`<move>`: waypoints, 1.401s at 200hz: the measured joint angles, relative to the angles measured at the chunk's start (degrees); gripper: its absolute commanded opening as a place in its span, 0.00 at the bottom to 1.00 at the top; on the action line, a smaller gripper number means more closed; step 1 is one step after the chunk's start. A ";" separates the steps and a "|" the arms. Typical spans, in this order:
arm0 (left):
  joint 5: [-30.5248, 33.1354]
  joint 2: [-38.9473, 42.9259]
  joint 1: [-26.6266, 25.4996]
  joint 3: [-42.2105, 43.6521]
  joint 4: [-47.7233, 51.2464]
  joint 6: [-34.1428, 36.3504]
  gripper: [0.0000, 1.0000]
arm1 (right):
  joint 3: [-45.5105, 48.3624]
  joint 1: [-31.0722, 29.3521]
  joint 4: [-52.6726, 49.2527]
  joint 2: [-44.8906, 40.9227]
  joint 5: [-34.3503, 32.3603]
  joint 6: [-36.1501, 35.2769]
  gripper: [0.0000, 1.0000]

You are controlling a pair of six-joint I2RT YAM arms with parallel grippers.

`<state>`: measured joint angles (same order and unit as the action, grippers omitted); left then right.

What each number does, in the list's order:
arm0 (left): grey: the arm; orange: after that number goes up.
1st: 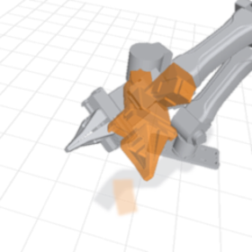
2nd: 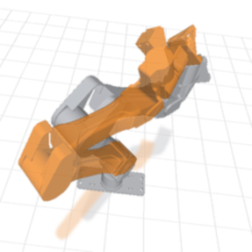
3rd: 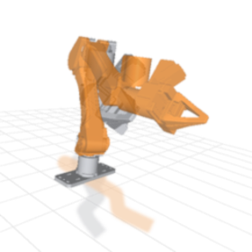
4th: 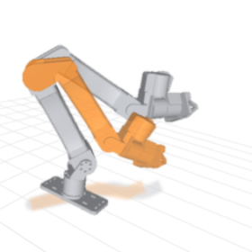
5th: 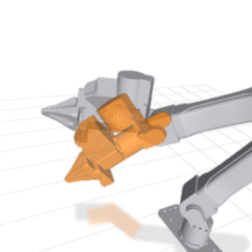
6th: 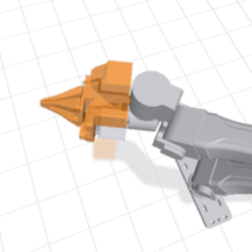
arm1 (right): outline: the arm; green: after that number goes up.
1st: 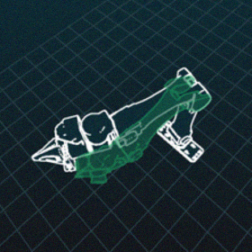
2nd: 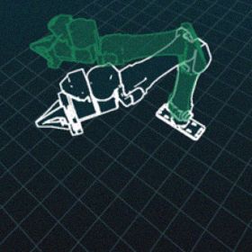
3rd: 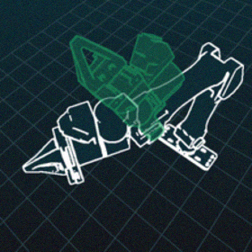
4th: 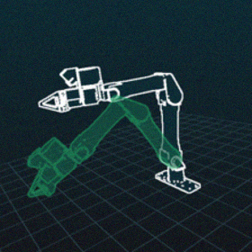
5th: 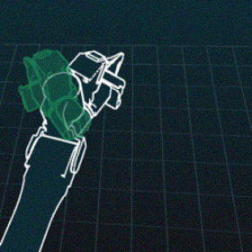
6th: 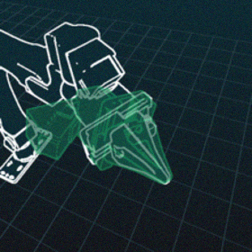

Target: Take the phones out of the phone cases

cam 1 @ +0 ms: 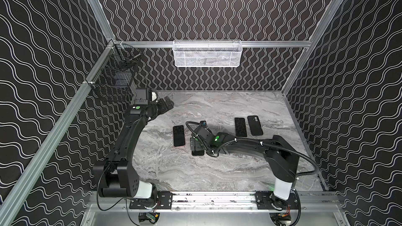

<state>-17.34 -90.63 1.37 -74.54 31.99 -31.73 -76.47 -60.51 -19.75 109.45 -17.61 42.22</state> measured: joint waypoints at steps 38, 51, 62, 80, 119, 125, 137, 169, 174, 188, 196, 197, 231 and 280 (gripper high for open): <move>-1.77 0.22 3.39 1.18 -1.42 -1.81 0.99 | -7.30 -0.90 -5.33 7.21 -1.92 2.99 0.99; -2.58 0.33 3.85 1.29 -1.77 -2.60 0.99 | -10.21 -1.18 -7.28 9.42 -2.91 3.87 0.99; -2.86 0.48 4.11 1.55 -2.01 -2.64 0.99 | -11.85 -1.42 -8.61 10.86 -3.48 4.59 0.99; -3.26 0.85 4.15 1.81 -2.34 -2.86 0.99 | -12.74 -1.68 -10.32 12.13 -4.07 5.20 0.99; -3.52 2.01 4.24 2.27 -3.23 -3.58 0.99 | -13.14 -1.73 -12.55 13.25 -5.55 5.35 0.99; -3.56 2.08 4.26 2.27 -3.39 -3.96 0.99 | -13.42 -1.68 -12.90 13.51 -5.75 5.35 0.99; -3.69 2.12 4.31 2.43 -3.65 -3.93 0.99 | -14.16 -1.68 -13.55 14.16 -6.01 5.33 0.99; -4.13 2.03 4.31 2.69 -3.85 -4.13 0.99 | -15.04 -1.73 -14.27 15.21 -6.27 5.29 0.98; -4.17 2.03 4.31 2.69 -3.87 -4.13 0.99 | -15.04 -1.73 -14.32 15.30 -6.27 5.29 0.98; -4.28 2.01 4.33 2.69 -3.87 -4.13 0.99 | -15.04 -1.73 -14.34 15.50 -6.25 5.25 0.97; -4.28 2.01 4.35 2.69 -3.87 -4.13 0.99 | -15.04 -1.73 -14.32 15.67 -6.23 5.18 0.97; -4.28 2.01 4.35 2.69 -3.87 -4.13 0.99 | -15.04 -1.73 -14.32 15.69 -6.23 5.18 0.97; -4.33 2.01 4.42 2.71 -3.87 -4.17 0.99 | -15.15 -1.73 -14.08 16.17 -6.01 5.07 0.94; -4.44 2.01 4.42 2.71 -3.87 -4.31 0.99 | -15.78 -1.75 -13.68 16.79 -5.99 4.59 0.88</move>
<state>-21.78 -88.62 5.78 -71.83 28.12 -36.03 -92.25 -62.26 -33.43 126.23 -23.59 46.81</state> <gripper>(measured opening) 0.987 0.905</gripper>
